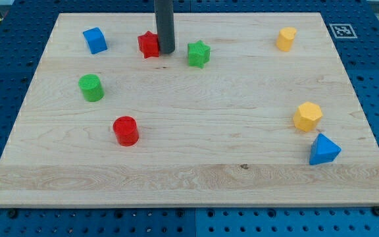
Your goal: Slide the red star towards the blue cube
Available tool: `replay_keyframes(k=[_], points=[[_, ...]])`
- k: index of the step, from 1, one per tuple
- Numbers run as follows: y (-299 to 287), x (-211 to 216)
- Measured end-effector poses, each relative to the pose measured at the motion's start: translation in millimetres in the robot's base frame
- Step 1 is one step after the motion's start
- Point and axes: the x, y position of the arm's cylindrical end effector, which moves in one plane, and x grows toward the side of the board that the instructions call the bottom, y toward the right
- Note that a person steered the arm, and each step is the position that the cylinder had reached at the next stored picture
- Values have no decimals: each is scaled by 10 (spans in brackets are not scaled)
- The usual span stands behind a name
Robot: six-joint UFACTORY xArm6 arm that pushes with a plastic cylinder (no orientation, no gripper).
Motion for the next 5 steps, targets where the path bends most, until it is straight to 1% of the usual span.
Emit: replay_keyframes(k=[1, 4, 5], points=[[-13, 119], [-538, -209], [-494, -242]])
